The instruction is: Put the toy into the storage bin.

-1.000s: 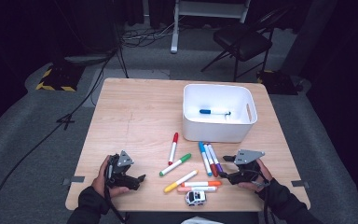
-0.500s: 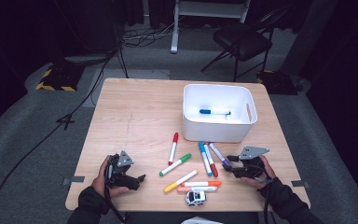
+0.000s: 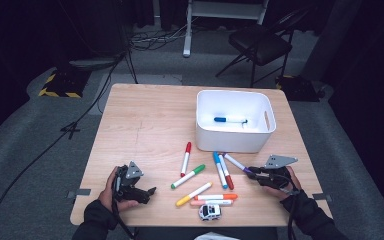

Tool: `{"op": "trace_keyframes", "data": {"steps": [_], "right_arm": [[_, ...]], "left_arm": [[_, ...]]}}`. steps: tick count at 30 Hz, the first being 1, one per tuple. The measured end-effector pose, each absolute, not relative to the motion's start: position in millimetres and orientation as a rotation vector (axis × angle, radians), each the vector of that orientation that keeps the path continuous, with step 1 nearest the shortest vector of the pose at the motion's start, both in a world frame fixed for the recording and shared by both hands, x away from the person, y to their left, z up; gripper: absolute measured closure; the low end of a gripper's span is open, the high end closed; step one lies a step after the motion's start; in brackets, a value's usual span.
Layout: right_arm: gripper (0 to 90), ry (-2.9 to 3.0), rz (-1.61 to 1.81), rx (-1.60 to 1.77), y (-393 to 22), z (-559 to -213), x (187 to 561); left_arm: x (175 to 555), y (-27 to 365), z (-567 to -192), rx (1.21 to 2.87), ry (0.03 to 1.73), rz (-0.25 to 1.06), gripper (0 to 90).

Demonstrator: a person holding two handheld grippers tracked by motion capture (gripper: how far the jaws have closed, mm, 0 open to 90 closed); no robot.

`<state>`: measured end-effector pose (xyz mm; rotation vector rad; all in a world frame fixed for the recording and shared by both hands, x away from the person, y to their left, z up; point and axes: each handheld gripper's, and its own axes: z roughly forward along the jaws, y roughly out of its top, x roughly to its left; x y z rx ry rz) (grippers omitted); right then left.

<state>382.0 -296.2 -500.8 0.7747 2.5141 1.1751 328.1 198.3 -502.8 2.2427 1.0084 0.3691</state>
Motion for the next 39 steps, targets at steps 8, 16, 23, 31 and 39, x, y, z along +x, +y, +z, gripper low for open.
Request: {"op": "trace_keyframes", "data": {"steps": [8,16,23,31,39], "right_arm": [[75.4,2.517,1.178,0.773,-305,-500,385],[75.4,2.513,1.242,0.72,-313,-490,383],[75.5,2.498,1.261,0.707,-315,-486,383],[75.4,2.466,1.313,0.661,-316,-469,378],[75.4,2.445,1.368,0.568,-317,-439,375]], "left_arm": [[328,198,-503,2.243,1.012,0.367,1.3],[328,198,-503,2.242,1.01,0.368,1.3],[328,198,-503,2.242,1.01,0.368,1.3],[328,198,-503,2.242,1.01,0.367,1.3],[328,198,-503,2.242,1.01,0.365,1.3]]}}
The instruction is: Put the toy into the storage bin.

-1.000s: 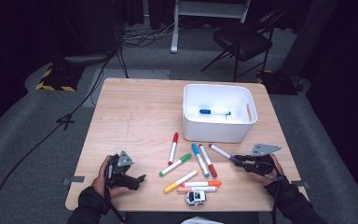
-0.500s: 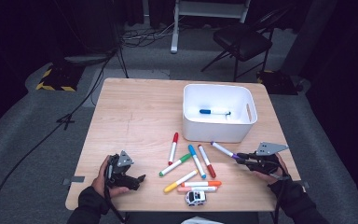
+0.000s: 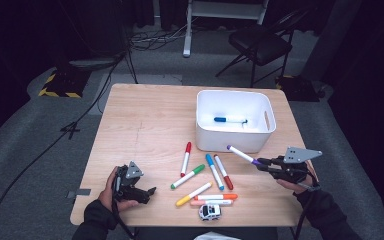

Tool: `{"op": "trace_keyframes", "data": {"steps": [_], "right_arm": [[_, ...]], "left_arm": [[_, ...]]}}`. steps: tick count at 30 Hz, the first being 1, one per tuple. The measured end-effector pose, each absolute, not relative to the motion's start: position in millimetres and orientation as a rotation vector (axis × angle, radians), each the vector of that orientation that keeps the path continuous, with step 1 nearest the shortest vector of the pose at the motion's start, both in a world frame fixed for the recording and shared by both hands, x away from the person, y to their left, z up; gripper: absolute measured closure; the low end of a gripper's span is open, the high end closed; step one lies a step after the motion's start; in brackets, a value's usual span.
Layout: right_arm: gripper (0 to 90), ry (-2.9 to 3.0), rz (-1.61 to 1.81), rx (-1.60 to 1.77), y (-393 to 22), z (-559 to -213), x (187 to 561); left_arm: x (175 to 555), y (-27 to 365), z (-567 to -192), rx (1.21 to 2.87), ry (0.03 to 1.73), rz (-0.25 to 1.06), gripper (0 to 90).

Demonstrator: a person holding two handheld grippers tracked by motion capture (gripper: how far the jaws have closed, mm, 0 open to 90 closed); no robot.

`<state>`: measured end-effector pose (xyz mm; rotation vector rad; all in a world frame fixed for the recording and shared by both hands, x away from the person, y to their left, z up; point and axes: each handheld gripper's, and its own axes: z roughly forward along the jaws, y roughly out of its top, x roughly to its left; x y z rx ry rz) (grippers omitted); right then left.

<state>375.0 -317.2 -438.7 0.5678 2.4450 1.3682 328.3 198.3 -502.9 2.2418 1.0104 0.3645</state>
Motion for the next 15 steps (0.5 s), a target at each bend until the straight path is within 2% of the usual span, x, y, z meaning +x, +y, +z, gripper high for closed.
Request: {"op": "trace_keyframes", "data": {"steps": [15], "right_arm": [[75.4,2.425,1.406,0.44,-309,-397,379]], "left_arm": [[328,198,-503,2.241,1.011,0.364,1.3]]}}
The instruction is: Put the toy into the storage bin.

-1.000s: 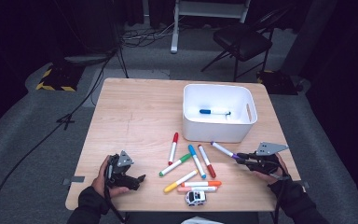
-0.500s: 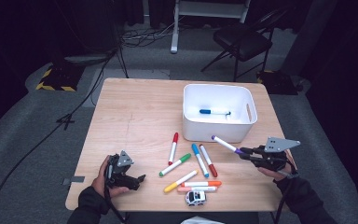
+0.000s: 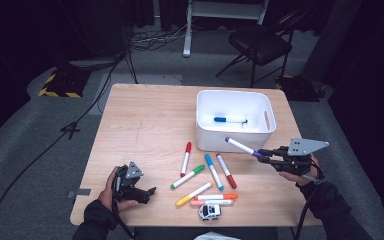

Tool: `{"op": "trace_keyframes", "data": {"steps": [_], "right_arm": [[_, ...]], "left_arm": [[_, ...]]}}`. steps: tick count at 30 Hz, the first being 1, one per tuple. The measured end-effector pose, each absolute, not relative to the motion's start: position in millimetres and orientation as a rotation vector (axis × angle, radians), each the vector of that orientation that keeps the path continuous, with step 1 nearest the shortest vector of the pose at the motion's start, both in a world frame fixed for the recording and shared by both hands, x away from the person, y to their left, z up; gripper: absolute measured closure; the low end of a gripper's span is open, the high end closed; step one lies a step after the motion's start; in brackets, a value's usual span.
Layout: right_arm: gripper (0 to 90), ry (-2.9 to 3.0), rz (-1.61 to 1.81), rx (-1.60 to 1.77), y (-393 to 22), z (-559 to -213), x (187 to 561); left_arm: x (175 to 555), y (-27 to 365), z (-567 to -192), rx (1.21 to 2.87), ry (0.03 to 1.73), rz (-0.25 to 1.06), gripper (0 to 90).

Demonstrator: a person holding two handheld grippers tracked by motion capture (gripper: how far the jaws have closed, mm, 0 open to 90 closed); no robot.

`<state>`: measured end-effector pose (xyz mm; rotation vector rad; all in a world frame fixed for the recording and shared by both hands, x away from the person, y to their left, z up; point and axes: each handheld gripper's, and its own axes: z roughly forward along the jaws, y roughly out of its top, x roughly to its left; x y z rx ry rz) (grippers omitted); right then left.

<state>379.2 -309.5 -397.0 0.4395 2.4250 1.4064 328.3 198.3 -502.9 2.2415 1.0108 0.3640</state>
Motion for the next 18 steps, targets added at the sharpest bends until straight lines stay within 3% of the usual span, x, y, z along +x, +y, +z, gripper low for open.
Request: {"op": "trace_keyframes", "data": {"steps": [18], "right_arm": [[75.4,2.382,1.412,0.378,-307,-355,399]], "left_arm": [[328,198,-503,2.241,1.011,0.364,1.3]]}}
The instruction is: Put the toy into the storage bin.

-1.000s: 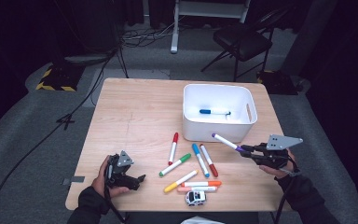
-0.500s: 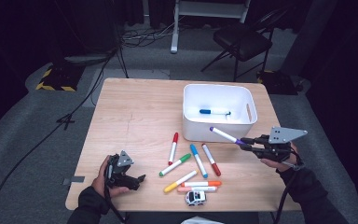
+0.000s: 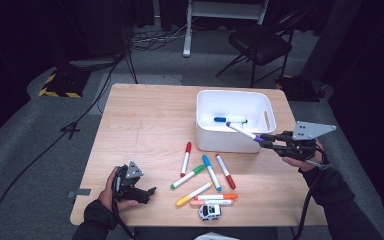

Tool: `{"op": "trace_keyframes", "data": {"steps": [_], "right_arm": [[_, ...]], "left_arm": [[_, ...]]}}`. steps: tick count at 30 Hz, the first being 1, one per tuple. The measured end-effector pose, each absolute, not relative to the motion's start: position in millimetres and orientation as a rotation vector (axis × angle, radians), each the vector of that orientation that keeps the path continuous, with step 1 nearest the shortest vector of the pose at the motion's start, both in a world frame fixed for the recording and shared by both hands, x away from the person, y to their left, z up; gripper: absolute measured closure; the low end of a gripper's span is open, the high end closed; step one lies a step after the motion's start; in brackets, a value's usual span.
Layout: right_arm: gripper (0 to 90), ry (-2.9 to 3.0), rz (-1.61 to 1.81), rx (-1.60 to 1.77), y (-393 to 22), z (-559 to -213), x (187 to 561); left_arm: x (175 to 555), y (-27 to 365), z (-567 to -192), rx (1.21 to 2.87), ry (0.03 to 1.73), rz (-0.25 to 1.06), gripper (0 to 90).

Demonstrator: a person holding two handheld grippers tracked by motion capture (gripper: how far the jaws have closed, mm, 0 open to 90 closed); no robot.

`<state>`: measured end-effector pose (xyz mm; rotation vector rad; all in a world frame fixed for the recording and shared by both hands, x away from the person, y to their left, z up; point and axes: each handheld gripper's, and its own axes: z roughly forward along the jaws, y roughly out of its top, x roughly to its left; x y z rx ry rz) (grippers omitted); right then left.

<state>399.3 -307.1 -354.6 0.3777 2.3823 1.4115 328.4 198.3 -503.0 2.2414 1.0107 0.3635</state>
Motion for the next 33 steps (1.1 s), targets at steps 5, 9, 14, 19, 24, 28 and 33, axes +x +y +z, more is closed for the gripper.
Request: {"op": "trace_keyframes", "data": {"steps": [5,9,14,19,24,28,33], "right_arm": [[75.4,2.373,1.397,0.378,-307,-341,411],[75.4,2.372,1.39,0.38,-306,-336,418],[75.4,2.381,1.349,0.393,-302,-331,432],[75.4,2.409,1.284,0.421,-295,-330,452],[75.4,2.437,1.248,0.436,-288,-333,464],[75.4,2.475,1.186,0.446,-282,-336,477],[75.4,2.499,1.149,0.454,-277,-337,486]], "left_arm": [[328,198,-503,2.241,1.011,0.364,1.3],[328,198,-503,2.241,1.011,0.364,1.2],[328,198,-503,2.241,1.011,0.364,1.2],[328,198,-503,2.241,1.011,0.364,1.3],[328,198,-503,2.241,1.011,0.364,1.2],[328,198,-503,2.241,1.011,0.364,1.2],[328,198,-503,2.242,1.011,0.364,1.2]]}}
